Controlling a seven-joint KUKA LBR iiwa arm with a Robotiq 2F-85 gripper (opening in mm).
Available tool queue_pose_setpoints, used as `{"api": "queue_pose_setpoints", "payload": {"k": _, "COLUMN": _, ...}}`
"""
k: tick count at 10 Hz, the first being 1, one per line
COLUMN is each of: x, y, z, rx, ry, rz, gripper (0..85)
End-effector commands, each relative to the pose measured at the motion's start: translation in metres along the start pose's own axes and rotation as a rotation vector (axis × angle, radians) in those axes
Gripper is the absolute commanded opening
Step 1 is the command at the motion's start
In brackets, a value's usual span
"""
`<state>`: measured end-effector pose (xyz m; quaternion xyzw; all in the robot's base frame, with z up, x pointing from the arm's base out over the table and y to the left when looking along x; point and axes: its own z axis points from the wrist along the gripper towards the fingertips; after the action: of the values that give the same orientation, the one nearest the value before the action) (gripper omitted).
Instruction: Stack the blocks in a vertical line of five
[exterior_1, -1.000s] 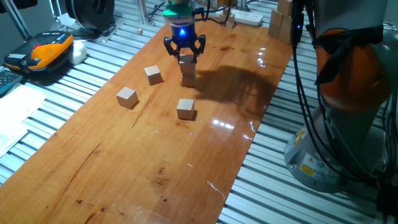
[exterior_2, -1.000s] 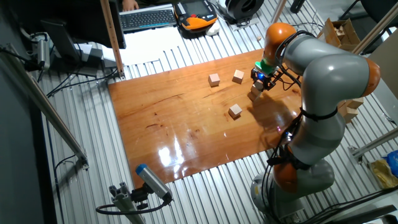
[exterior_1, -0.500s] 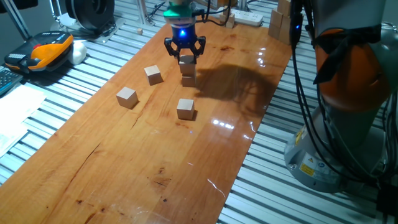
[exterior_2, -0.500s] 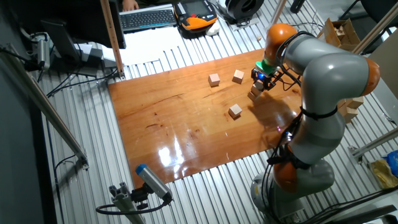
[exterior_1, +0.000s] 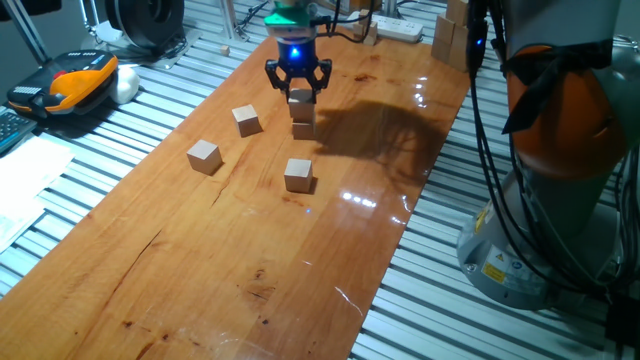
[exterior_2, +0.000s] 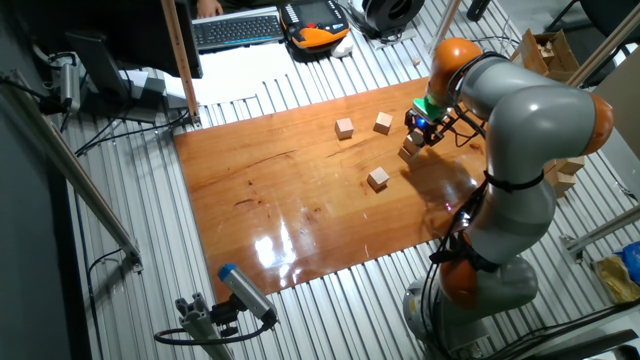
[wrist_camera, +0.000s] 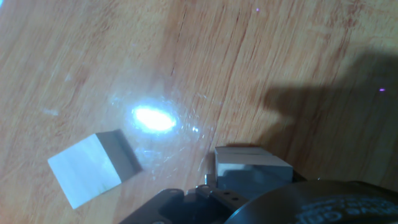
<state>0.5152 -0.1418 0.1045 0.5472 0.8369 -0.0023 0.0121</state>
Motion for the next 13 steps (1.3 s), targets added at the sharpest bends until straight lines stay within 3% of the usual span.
{"api": "queue_pose_setpoints", "payload": {"k": 1, "x": 0.0004, "y": 0.0001, "z": 0.0003, "rx": 0.001, "ry": -0.001, "rz": -0.001, "gripper": 0.0}}
{"api": "queue_pose_setpoints", "payload": {"k": 13, "x": 0.0008, "y": 0.0000, "z": 0.0078, "rx": 0.006, "ry": -0.008, "rz": -0.001, "gripper": 0.0}}
